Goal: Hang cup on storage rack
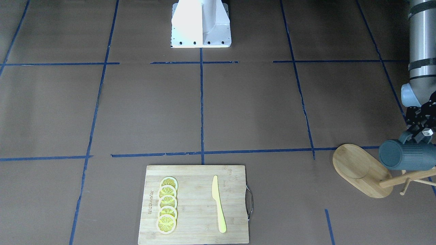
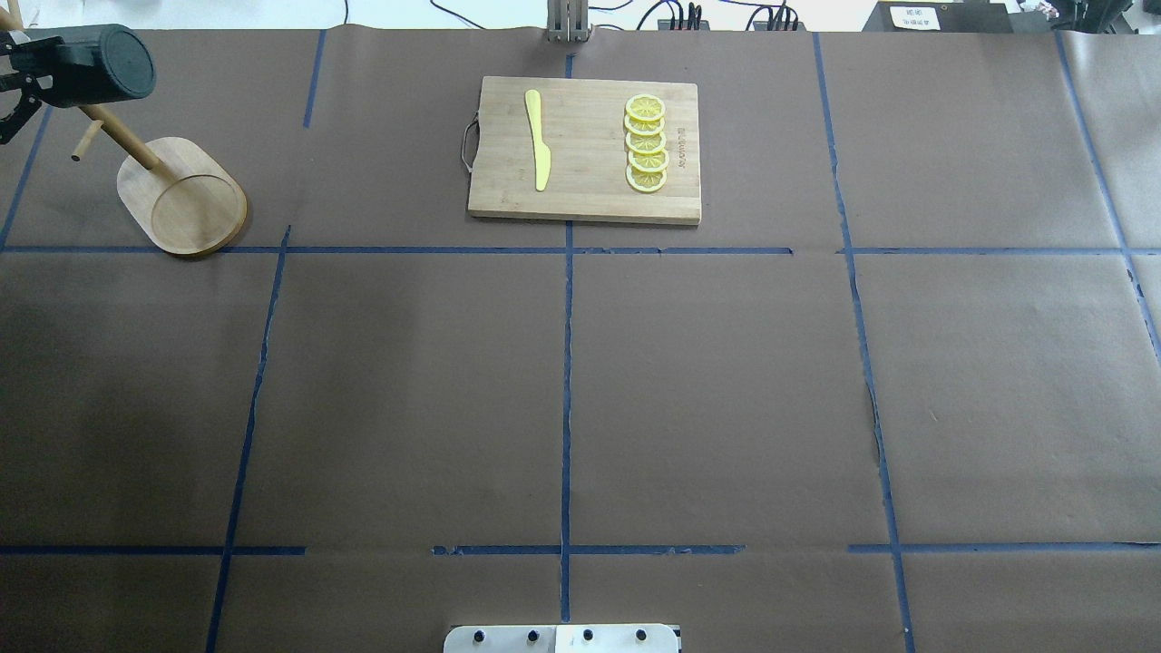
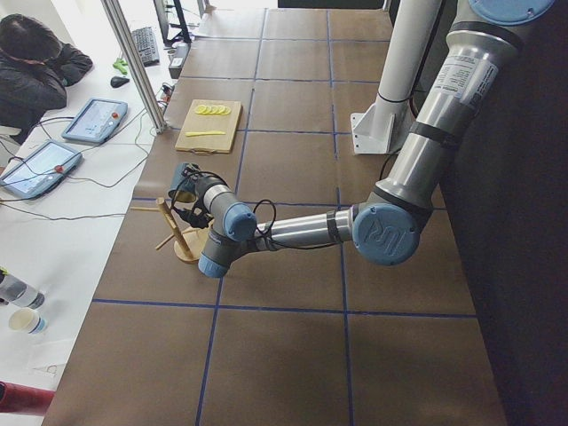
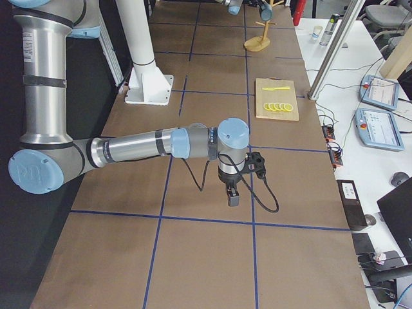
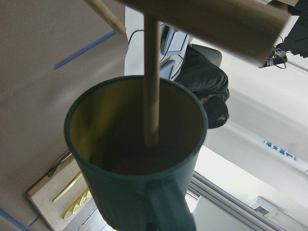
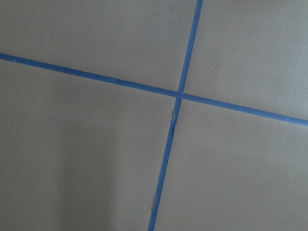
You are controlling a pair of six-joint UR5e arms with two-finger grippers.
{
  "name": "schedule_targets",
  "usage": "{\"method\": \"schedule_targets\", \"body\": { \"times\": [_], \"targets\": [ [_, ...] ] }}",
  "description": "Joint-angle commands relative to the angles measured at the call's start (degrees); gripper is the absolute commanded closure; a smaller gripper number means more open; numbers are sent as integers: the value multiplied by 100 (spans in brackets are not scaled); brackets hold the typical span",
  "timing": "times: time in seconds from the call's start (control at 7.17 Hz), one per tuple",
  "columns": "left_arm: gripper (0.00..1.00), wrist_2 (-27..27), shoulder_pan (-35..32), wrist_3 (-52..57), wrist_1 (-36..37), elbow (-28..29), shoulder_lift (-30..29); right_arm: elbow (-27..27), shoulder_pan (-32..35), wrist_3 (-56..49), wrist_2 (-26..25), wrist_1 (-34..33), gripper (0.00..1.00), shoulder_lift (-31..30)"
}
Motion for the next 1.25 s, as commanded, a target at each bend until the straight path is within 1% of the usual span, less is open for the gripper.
{"method": "schedule_targets", "body": {
  "times": [0.0,0.14,0.28,0.42,0.56,0.7,1.12],
  "targets": [
    [100,0,-57,1,6,258,3,40,0,21,0,0,0,-13],
    [100,0,-75,1,6,311,3,67,0,38,-9,0,0,-21],
    [97,0,-93,1,6,329,3,76,0,38,-9,0,0,-30],
    [65,0,-84,44,15,329,-6,76,0,47,-9,0,0,-30],
    [17,9,-84,271,24,355,-6,76,0,56,-9,0,0,-30],
    [0,0,-84,282,24,364,-15,76,0,56,-9,0,0,-30],
    [0,-17,-93,282,24,295,-15,76,0,65,0,0,0,-30]
  ]
}}
